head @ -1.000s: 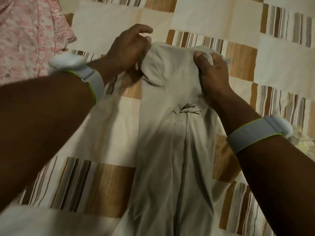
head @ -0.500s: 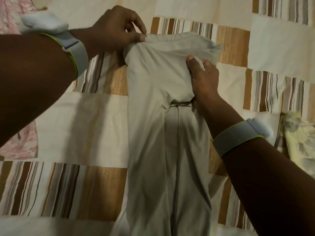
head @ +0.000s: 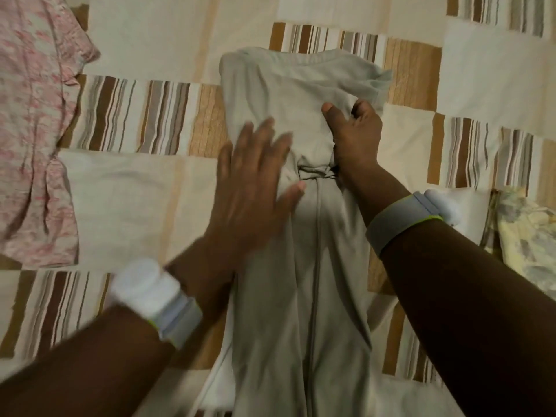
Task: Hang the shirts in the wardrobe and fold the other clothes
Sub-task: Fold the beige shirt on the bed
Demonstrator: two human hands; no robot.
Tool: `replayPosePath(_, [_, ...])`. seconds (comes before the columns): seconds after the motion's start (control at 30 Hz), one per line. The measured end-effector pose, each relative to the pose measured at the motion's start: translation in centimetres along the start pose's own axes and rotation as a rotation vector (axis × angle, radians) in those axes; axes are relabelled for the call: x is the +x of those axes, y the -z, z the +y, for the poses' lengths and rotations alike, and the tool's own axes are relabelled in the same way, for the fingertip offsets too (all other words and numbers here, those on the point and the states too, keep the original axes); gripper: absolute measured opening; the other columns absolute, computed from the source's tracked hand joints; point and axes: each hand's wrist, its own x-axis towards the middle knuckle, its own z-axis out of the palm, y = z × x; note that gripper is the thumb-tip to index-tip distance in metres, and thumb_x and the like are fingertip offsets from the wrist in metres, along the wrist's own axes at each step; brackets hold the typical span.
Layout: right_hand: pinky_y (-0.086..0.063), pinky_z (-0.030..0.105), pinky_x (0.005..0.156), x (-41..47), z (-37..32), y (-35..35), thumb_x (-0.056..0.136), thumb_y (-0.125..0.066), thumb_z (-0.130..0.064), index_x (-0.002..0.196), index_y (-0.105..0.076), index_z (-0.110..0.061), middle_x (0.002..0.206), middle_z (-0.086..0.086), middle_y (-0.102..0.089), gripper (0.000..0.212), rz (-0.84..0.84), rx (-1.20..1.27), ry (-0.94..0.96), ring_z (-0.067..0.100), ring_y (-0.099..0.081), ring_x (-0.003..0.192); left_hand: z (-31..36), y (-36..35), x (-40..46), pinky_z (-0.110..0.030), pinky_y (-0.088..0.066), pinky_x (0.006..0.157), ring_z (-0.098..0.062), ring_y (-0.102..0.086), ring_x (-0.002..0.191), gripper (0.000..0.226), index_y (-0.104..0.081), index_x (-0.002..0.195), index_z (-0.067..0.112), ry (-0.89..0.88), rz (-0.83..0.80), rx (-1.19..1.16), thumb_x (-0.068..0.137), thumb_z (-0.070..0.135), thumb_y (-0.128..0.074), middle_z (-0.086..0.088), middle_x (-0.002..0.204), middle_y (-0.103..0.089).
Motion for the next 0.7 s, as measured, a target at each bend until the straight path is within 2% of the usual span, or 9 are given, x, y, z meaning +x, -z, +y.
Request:
replayPosePath(0.07, [-0.061,0.035,0.082,0.6,-0.1,-0.1,0.089,-0.076,-0.017,0.101,-0.067,0.005,0.094,0.010,-0.071,0.026,0.011,-0.066,-0.015,0.017,-0.069,0.085,0.7,-1.6,-4.9,-0.059,-0.006,0.125,-0.030,0.000,0.160,0.083,-0.019,0.165,0.020,0.041,-0.164,0.080,0.101,0.070,-0.036,-0.009,0.174,-0.007])
replayPosePath(0.13, [-0.059,0.039,0.088,1.0,-0.3,0.0,0.087,-0.076,-0.025,0.098,-0.067,-0.002,0.095,0.009,-0.070,0.027,0.061,-0.120,-0.033,0.022,-0.068,0.089,1.5,-2.4,-8.8,-0.063,-0.007,0.125,-0.032,0.003,0.160,0.085,-0.017,0.165,0.017,0.036,-0.211,0.141,0.101,0.067,-0.038,-0.010,0.174,-0.005])
replayPosePath(0.27, [-0.052,0.022,0.088,-0.4,-1.8,2.0,0.094,-0.063,-0.016,0.117,-0.065,-0.013,0.096,-0.012,-0.063,0.023,0.343,-0.233,0.021,0.004,-0.061,0.087,3.1,-2.1,-15.1,-0.064,-0.012,0.124,-0.034,0.002,0.160,0.082,-0.019,0.165,0.016,0.026,-0.228,0.139,0.101,0.060,-0.043,-0.011,0.174,-0.003])
replayPosePath(0.33, [-0.052,0.019,0.085,-4.6,-2.3,3.7,0.095,-0.056,-0.010,0.119,-0.062,-0.015,0.101,-0.011,-0.064,0.026,0.323,-0.283,0.174,-0.003,-0.061,0.091,4.0,-1.4,-18.5,-0.063,-0.011,0.125,-0.033,0.002,0.160,0.080,-0.019,0.165,0.017,-0.003,-0.279,0.108,0.102,0.059,-0.043,-0.010,0.174,-0.004])
replayPosePath(0.43, [-0.051,0.034,0.099,-15.2,0.5,7.5,0.095,-0.055,-0.011,0.123,-0.062,-0.013,0.124,0.004,-0.062,0.029,-0.042,-0.518,0.418,0.011,-0.061,0.114,4.6,-0.2,-24.3,-0.062,-0.012,0.125,-0.032,-0.002,0.160,0.068,-0.030,0.162,0.016,-0.065,-0.342,-0.024,0.104,0.047,-0.048,-0.008,0.173,-0.013])
replayPosePath(0.5, [-0.041,0.053,0.109,-22.4,3.8,10.7,0.095,-0.060,-0.012,0.123,-0.065,-0.011,0.133,0.012,-0.061,0.028,-0.348,-0.742,0.561,0.025,-0.056,0.128,4.1,0.6,-27.6,-0.060,-0.014,0.126,-0.028,-0.003,0.161,0.059,-0.038,0.159,0.018,-0.072,-0.399,-0.059,0.105,0.042,-0.047,-0.007,0.172,-0.019])
replayPosePath(0.57, [-0.029,0.067,0.114,-29.0,6.8,14.2,0.095,-0.063,-0.015,0.124,-0.066,-0.013,0.142,0.016,-0.058,0.029,-0.608,-0.850,0.667,0.033,-0.049,0.140,3.6,1.4,-30.6,-0.060,-0.017,0.126,-0.028,-0.005,0.161,0.056,-0.042,0.155,0.019,-0.096,-0.461,-0.067,0.104,0.042,-0.045,-0.007,0.171,-0.022])
replayPosePath(0.63, [-0.023,0.071,0.116,-33.9,9.2,17.6,0.097,-0.065,-0.023,0.134,-0.065,-0.014,0.155,0.016,-0.048,0.038,-0.780,-0.843,0.668,0.035,-0.035,0.151,3.1,2.1,-33.3,-0.061,-0.019,0.125,-0.029,-0.007,0.161,0.062,-0.041,0.156,0.017,-0.136,-0.515,-0.115,0.101,0.043,-0.050,-0.006,0.172,-0.020])
replayPosePath(0.7, [-0.019,0.068,0.121,-36.5,10.3,20.3,0.097,-0.065,-0.036,0.149,-0.052,-0.015,0.167,0.012,-0.031,0.058,-0.896,-0.871,0.579,0.033,-0.018,0.158,2.6,2.8,-35.4,-0.061,-0.018,0.125,-0.028,-0.008,0.161,0.070,-0.039,0.158,0.016,-0.196,-0.575,-0.159,0.097,0.043,-0.058,-0.005,0.172,-0.018])
